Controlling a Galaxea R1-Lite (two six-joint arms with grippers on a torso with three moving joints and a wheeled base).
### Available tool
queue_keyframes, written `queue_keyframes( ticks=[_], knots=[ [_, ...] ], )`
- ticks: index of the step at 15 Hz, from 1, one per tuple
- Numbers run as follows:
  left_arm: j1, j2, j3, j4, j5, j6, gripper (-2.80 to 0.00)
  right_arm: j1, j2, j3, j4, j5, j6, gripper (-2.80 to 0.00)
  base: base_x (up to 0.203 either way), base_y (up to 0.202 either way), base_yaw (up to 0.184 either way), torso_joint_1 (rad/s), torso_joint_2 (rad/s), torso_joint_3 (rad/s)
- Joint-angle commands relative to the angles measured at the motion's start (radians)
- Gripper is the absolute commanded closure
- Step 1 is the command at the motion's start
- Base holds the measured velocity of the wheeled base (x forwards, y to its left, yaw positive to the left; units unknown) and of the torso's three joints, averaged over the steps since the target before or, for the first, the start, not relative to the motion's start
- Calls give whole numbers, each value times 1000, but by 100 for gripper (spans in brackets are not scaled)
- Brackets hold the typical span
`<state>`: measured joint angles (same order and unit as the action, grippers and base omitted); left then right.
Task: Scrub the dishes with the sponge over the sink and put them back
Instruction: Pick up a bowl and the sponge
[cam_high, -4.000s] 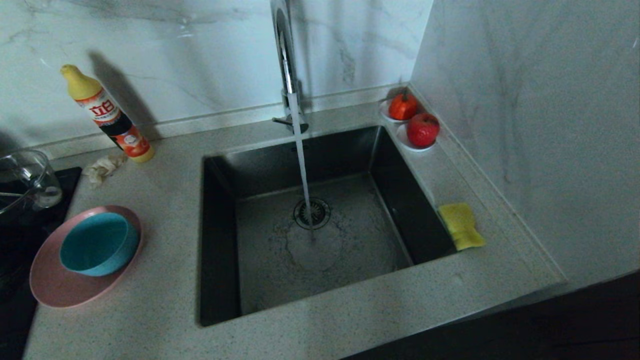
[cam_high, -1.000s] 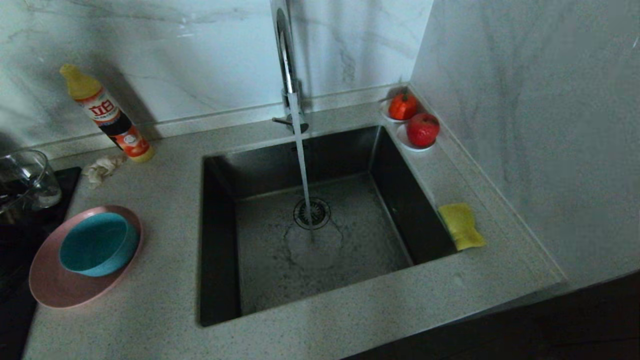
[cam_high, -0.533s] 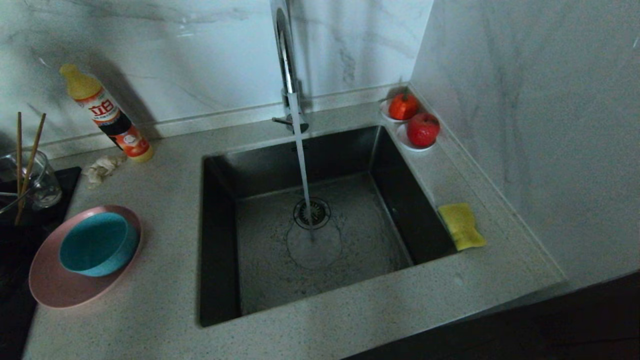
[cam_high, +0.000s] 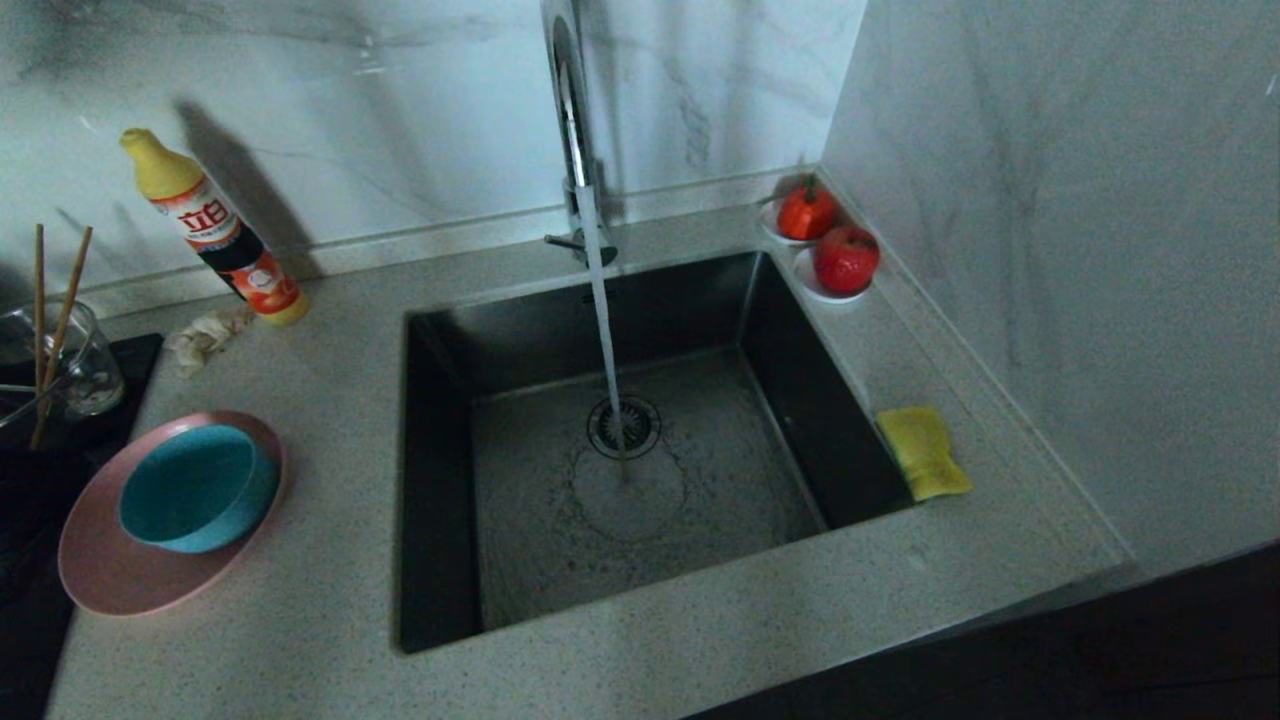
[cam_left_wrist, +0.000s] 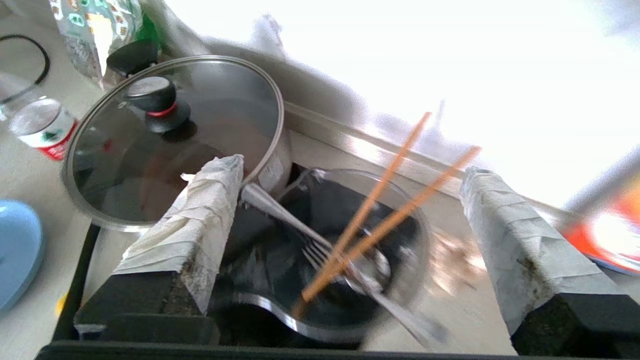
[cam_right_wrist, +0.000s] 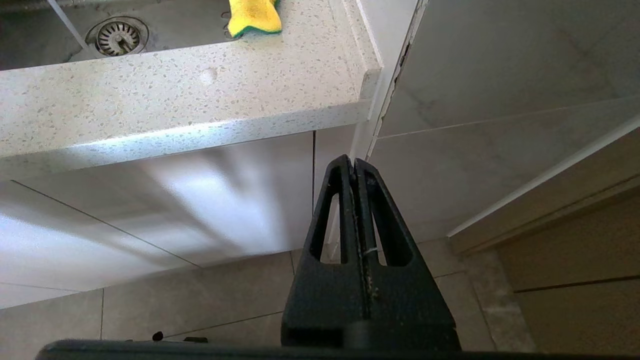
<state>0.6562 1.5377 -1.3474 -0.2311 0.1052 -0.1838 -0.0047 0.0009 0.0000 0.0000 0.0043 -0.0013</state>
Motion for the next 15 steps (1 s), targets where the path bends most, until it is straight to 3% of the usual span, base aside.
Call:
queue_keyframes(
  ticks=[1,4,6,11,12,14,15],
  knots=[
    [0,-133,-46,177,-39,-28,-280,0,1,0,0,0,0,0,0,0,0,0,0,0],
    [-2,-231,-49,423,-178,-79,-280,0,1,0,0,0,0,0,0,0,0,0,0,0],
    [-45,-291,-50,561,-259,-89,-280,0,1,0,0,0,0,0,0,0,0,0,0,0],
    [-212,-409,-37,688,-277,-88,-280,0,1,0,0,0,0,0,0,0,0,0,0,0],
    [-285,-429,-36,720,-276,-84,0,0,1,0,0,0,0,0,0,0,0,0,0,0],
    [-444,-512,-9,780,-273,-74,0,0,1,0,0,0,0,0,0,0,0,0,0,0],
    [-474,-578,29,793,-271,-60,0,0,1,0,0,0,0,0,0,0,0,0,0,0]
  ],
)
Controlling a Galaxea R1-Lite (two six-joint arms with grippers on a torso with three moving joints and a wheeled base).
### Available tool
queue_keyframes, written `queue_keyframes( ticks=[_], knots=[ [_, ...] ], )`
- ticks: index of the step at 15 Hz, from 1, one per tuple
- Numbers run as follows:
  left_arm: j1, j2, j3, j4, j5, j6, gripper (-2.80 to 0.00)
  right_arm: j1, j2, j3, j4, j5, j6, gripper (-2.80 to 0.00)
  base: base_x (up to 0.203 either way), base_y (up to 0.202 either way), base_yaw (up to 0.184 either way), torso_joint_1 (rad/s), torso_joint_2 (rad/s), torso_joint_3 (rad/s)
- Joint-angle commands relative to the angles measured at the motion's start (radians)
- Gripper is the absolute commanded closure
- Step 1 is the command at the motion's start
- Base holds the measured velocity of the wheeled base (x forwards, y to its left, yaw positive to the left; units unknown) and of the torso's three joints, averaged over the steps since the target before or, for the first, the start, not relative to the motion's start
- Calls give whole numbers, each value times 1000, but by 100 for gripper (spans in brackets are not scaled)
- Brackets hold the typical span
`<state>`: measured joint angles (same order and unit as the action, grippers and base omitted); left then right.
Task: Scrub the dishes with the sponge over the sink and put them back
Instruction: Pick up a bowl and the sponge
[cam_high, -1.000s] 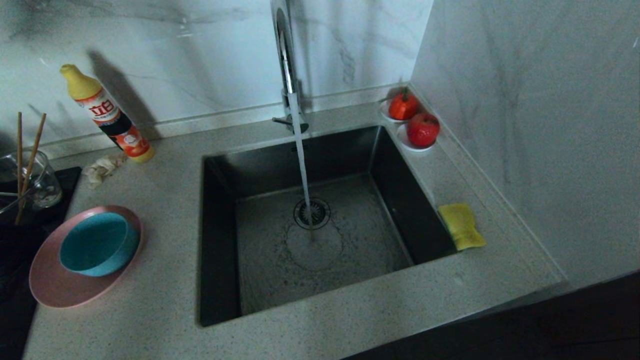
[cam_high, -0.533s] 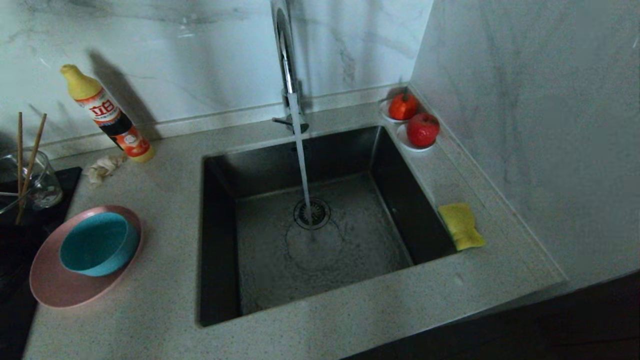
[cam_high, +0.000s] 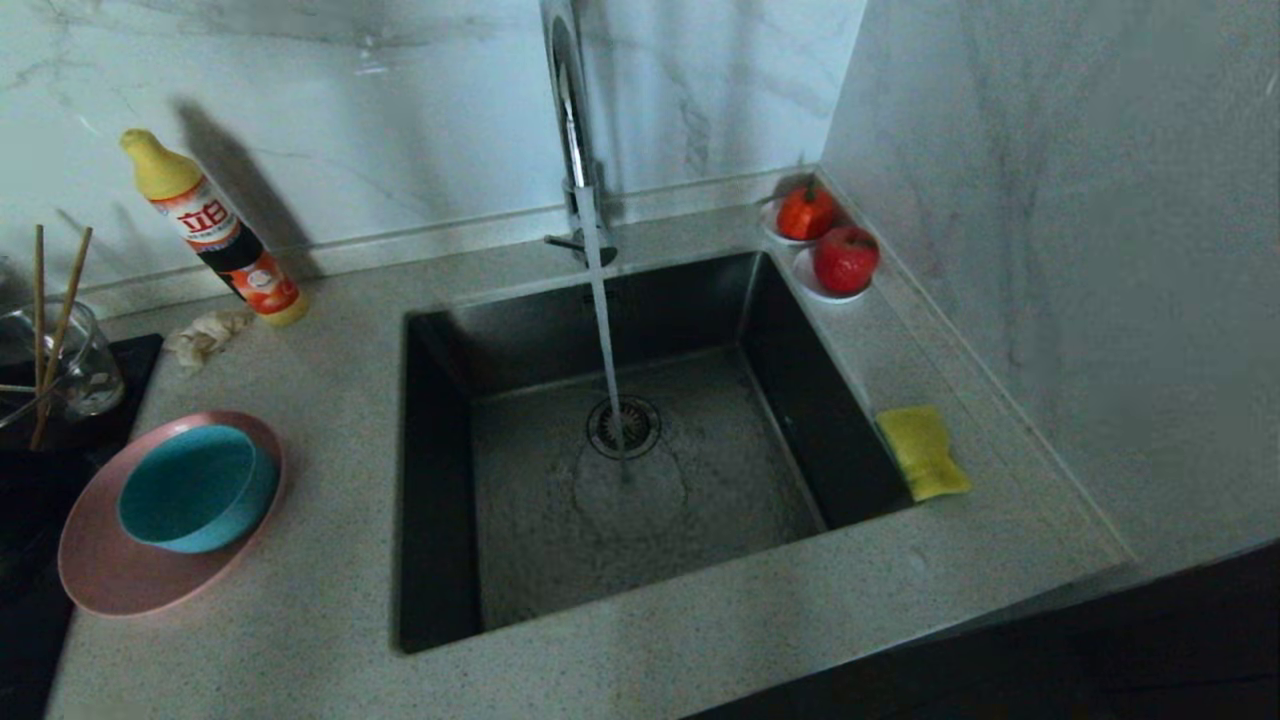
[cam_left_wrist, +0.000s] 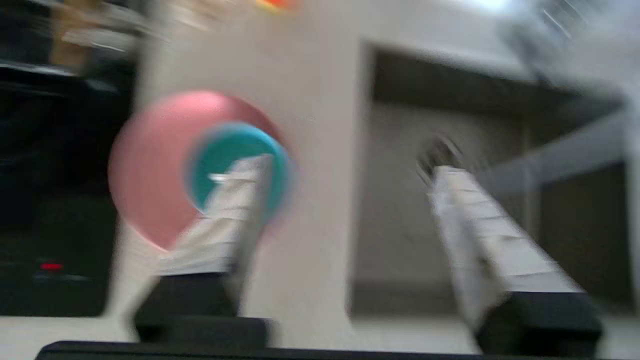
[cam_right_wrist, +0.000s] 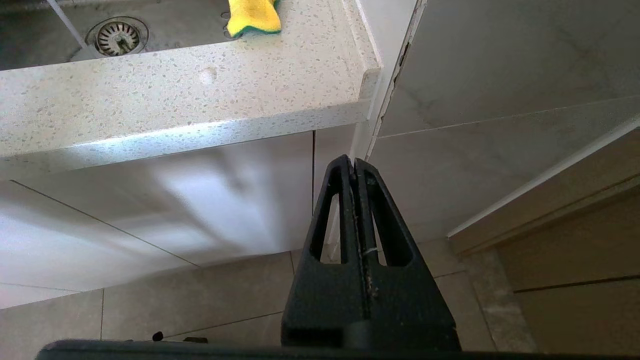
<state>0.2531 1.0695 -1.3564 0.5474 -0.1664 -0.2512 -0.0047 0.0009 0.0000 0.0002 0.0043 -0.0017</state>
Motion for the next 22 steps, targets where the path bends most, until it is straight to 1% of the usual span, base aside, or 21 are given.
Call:
queue_keyframes(
  ticks=[1,2,3,4,7,9,12,13,14,15,17,18,21,22],
  knots=[
    [-89,-184,102,20,2,44,0,0,1,0,0,0,0,0,0,0,0,0,0,0],
    [-101,-259,176,24,5,90,0,0,1,0,0,0,0,0,0,0,0,0,0,0],
    [-109,-327,233,24,6,118,0,0,1,0,0,0,0,0,0,0,0,0,0,0],
    [-130,-417,315,17,7,139,0,0,1,0,0,0,0,0,0,0,0,0,0,0],
    [-193,-688,578,-2,10,182,0,0,1,0,0,0,0,0,0,0,0,0,0,0],
    [-230,-836,752,-12,16,204,0,0,1,0,0,0,0,0,0,0,0,0,0,0],
    [-250,-1026,960,-46,30,248,0,0,1,0,0,0,0,0,0,0,0,0,0,0],
    [-252,-1064,1031,-78,53,262,0,0,1,0,0,0,0,0,0,0,0,0,0,0],
    [-253,-1071,1085,-129,92,265,0,0,1,0,0,0,0,0,0,0,0,0,0,0],
    [-254,-1072,1137,-172,117,274,0,0,1,0,0,0,0,0,0,0,0,0,0,0],
    [-254,-1072,1249,-284,136,296,0,0,1,0,0,0,0,0,0,0,0,0,0,0],
    [-255,-1072,1276,-363,150,294,0,0,1,0,0,0,0,0,0,0,0,0,0,0],
    [-255,-1073,1280,-362,152,301,0,0,1,0,0,0,0,0,0,0,0,0,0,0],
    [-255,-1072,1280,-366,156,287,0,0,1,0,0,0,0,0,0,0,0,0,0,0]
  ],
)
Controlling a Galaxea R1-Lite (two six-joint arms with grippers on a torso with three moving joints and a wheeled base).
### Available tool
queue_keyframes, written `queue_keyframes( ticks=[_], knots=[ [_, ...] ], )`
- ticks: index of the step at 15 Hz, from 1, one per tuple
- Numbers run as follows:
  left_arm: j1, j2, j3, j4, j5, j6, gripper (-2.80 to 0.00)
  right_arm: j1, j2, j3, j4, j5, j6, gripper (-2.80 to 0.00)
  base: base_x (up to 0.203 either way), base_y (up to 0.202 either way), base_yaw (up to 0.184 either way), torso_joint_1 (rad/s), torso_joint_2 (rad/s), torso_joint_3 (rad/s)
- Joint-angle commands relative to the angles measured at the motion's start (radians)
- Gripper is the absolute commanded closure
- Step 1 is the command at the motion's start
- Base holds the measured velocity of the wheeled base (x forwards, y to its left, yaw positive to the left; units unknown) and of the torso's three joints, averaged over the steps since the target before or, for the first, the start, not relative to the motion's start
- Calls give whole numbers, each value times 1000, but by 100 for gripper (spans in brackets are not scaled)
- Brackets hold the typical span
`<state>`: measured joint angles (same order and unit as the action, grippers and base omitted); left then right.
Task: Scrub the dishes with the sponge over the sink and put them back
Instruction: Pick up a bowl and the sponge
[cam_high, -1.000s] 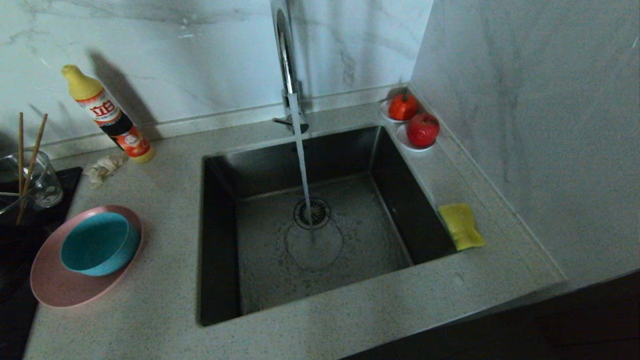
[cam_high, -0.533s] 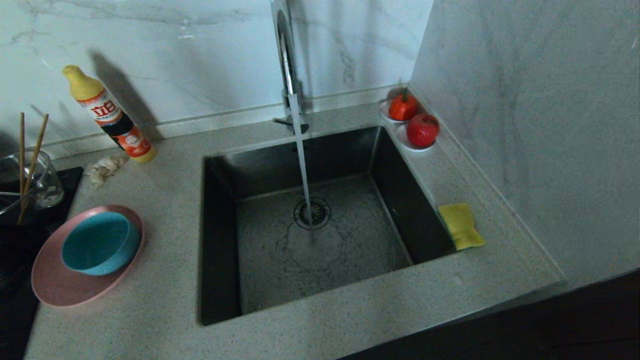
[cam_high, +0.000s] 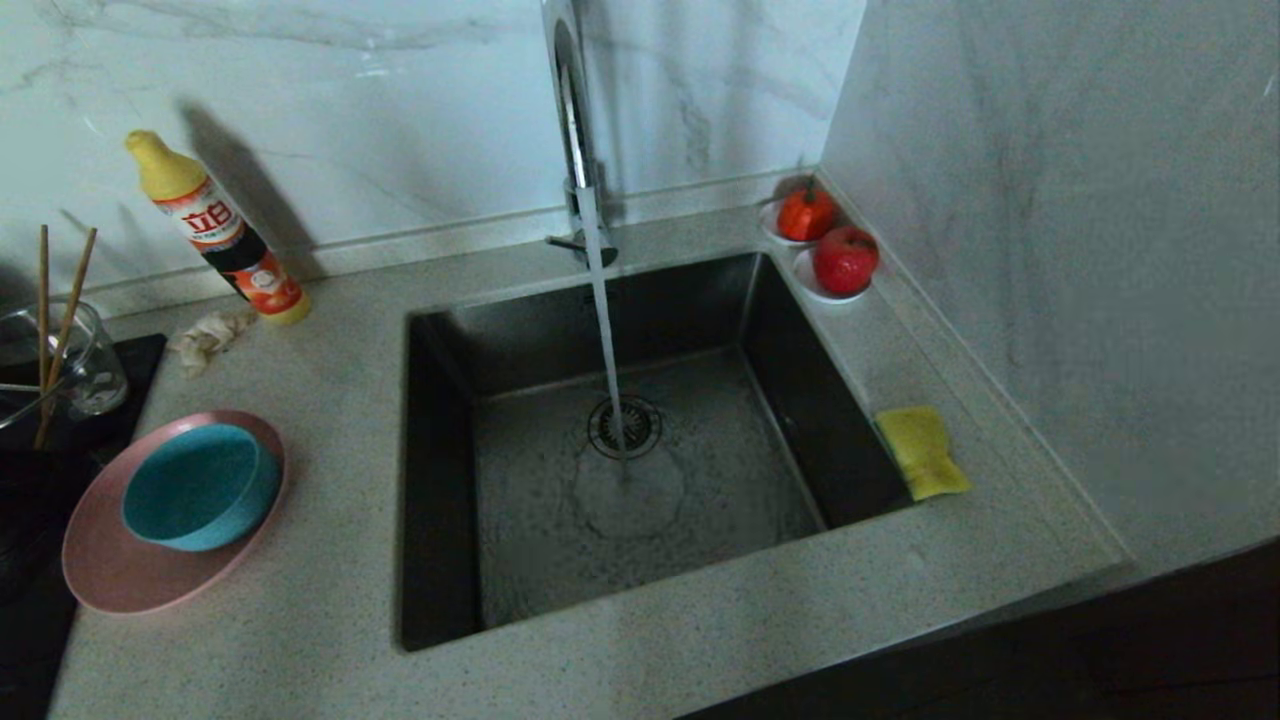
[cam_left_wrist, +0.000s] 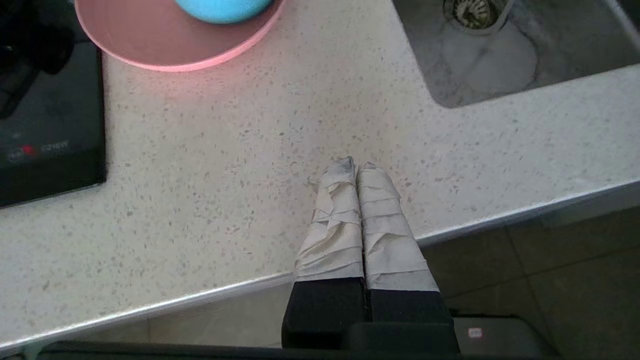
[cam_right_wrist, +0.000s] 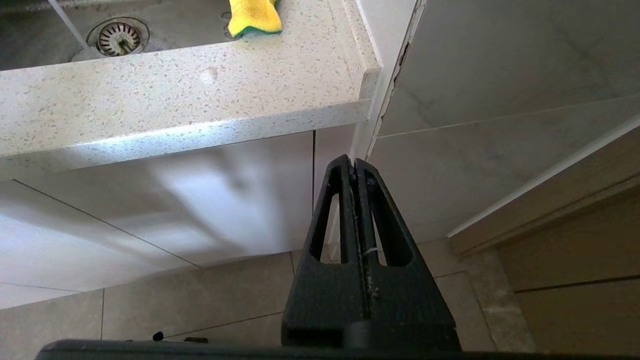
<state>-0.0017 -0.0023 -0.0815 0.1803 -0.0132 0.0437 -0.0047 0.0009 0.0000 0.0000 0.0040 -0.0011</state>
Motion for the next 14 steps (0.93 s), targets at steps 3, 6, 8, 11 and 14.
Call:
queue_keyframes(
  ticks=[3,6,8,11,14],
  knots=[
    [0,1,6,-4,15,-45,0,0,1,0,0,1,0,0,0,0,0,0,0,0],
    [0,1,6,-2,15,-45,0,0,1,0,0,1,0,0,0,0,0,0,0,0],
    [0,1,6,-2,15,-45,0,0,1,0,0,1,0,0,0,0,0,0,0,0],
    [0,1,6,-4,15,-45,0,0,1,0,-1,2,-5,0,0,0,0,0,0,0],
    [0,1,6,-3,15,-45,0,0,1,0,0,-1,-24,0,0,0,0,0,0,0]
  ],
)
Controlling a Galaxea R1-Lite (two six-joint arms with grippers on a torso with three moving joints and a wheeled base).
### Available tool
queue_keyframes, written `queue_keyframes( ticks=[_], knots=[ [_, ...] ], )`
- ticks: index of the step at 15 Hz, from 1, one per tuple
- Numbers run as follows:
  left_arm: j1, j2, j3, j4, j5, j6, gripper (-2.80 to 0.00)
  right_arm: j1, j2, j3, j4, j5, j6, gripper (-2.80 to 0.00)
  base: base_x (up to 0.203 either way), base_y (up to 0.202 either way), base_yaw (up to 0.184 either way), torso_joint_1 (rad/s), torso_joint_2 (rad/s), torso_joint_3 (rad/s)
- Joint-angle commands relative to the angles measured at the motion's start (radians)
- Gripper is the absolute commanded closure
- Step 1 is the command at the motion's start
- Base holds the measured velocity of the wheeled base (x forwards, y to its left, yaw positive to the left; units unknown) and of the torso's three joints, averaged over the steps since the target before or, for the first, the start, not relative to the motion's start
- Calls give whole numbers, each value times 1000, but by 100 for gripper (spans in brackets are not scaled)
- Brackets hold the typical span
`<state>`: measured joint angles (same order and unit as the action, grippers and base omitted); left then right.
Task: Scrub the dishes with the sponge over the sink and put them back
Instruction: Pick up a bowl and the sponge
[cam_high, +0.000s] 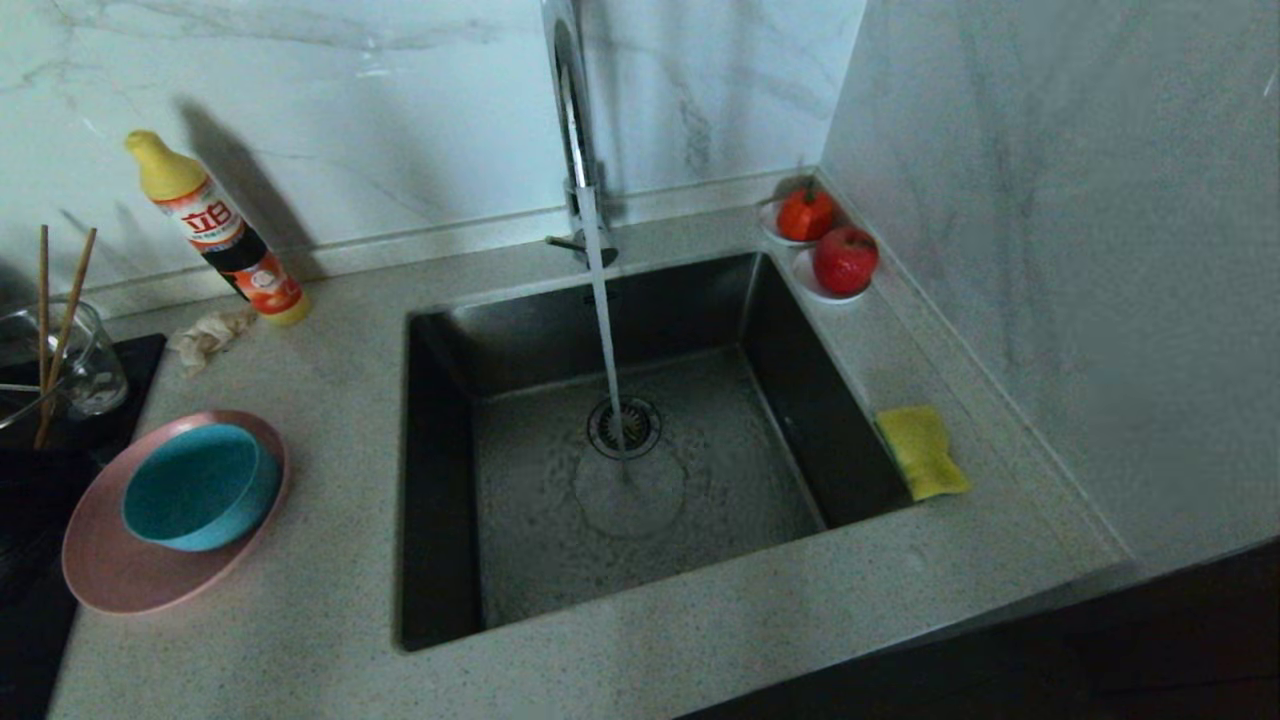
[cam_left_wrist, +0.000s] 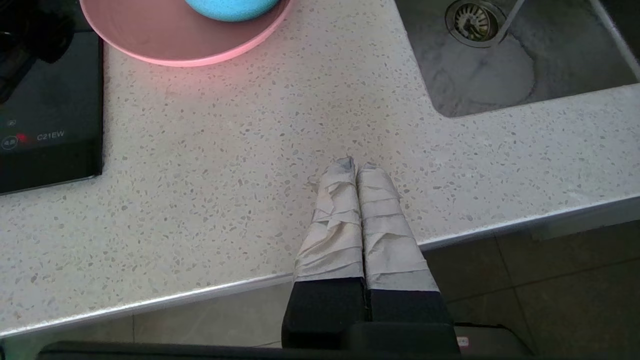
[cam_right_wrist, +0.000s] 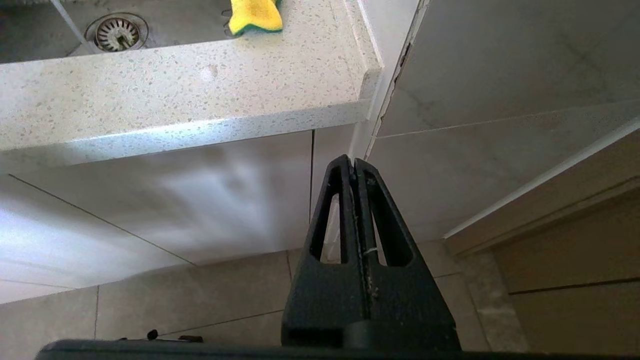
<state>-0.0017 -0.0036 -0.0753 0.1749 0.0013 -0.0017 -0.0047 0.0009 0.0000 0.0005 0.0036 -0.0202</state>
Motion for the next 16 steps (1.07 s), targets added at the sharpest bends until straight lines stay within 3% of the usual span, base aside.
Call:
queue_keyframes(
  ticks=[1,5,7,10,16],
  knots=[
    [0,2,0,2,-1,0,0,0,1,0,2,-1,-24,0,0,0,0,0,0,0],
    [0,2,0,2,0,0,0,0,1,-56,16,24,-56,0,0,0,0,0,0,0],
    [0,2,0,2,0,0,0,0,10,-215,77,71,-54,0,0,0,0,0,0,0],
    [-1,2,0,3,0,0,0,0,49,-454,277,195,-54,0,0,0,0,0,0,0],
    [0,2,0,3,0,0,0,-17,433,-680,356,341,-55,0,0,0,0,0,0,0]
  ],
)
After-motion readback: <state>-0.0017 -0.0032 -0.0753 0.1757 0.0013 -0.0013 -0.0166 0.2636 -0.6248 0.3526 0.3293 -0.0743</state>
